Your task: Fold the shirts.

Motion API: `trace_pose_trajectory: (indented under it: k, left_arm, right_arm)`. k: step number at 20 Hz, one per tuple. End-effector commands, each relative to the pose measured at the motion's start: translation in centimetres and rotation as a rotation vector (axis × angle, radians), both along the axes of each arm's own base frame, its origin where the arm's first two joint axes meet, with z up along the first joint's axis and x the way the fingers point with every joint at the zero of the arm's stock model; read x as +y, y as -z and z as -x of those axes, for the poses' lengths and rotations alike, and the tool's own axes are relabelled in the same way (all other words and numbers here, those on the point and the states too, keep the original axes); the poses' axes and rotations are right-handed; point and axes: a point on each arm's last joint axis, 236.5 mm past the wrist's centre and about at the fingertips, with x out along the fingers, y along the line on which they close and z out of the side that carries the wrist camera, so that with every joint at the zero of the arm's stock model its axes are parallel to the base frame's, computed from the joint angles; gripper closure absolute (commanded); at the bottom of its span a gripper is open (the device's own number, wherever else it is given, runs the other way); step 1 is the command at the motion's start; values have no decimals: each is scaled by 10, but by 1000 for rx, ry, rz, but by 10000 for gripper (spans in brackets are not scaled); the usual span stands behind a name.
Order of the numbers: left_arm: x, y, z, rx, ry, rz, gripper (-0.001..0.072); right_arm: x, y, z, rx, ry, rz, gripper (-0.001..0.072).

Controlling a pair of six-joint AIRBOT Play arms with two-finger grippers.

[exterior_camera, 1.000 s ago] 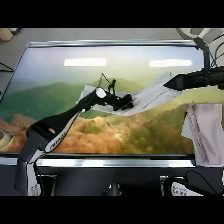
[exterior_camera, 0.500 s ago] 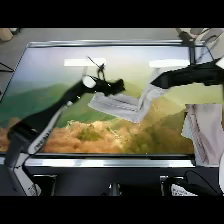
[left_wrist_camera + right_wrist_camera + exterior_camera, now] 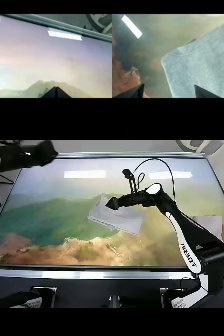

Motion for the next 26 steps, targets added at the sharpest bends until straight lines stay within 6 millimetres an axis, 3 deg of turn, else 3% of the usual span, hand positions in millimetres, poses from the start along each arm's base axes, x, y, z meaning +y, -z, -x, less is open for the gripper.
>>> trace_pose_trajectory:
  k: [1, 2, 4, 5, 6, 7, 9, 11, 15, 16, 17, 18, 19, 21, 22, 23, 26]
  left_arm:
    - [52, -28, 45, -32, -68, -214, 678]
    - [56, -24, 51, -11, -63, -242, 679]
    - [55, -13, 54, 24, -44, -267, 678]
    - [54, -8, 54, 33, -41, -269, 678]
    - [53, -3, 53, 42, -38, -269, 678]
    - [51, 2, 52, 47, -34, -270, 678]
    - [44, 10, 52, 60, -16, -270, 678]
    - [34, 13, 54, 65, 7, -273, 678]
    - [8, 12, 60, 49, 65, -272, 678]
    - [2, 9, 60, 32, 76, -269, 678]
    - [-2, 5, 59, 14, 82, -264, 678]
    - [-5, 3, 58, 0, 84, -260, 678]
    - [-6, 1, 57, -9, 84, -258, 678]
    - [-5, 1, 55, -12, 81, -261, 678]
    - [-5, 2, 54, -13, 84, -268, 678]
    - [-5, 4, 53, -11, 84, -275, 678]
    - [-6, 11, 48, 3, 86, -282, 678]
  right_arm:
    - [-58, 10, 1, 50, -10, 80, 44]
    - [-99, 15, 4, 72, 5, 170, 44]
    - [-193, 41, 22, 203, 72, 405, 43]
    - [-228, 57, 38, 299, 99, 469, 43]
    - [-242, 70, 51, 374, 126, 458, 44]
    - [-237, 83, 64, 439, 138, 395, 43]
    - [-205, 107, 74, 498, 182, 243, 23]
    - [-176, 121, 67, 508, 261, 98, 22]
    - [-146, 129, 50, 504, 331, 2, 47]
    - [-140, 132, 46, 494, 345, -1, 92]
    - [-137, 134, 43, 481, 354, 7, 258]
    - [-138, 132, 39, 471, 367, 3, 578]
    - [-142, 127, 34, 454, 360, -3, 683]
    - [-156, 91, 21, 346, 276, -28, 690]
    - [-172, 62, 10, 292, 257, -52, 690]
    - [-194, 32, -1, 239, 263, -62, 690]
    - [-296, -57, -24, 125, 438, -39, 690]
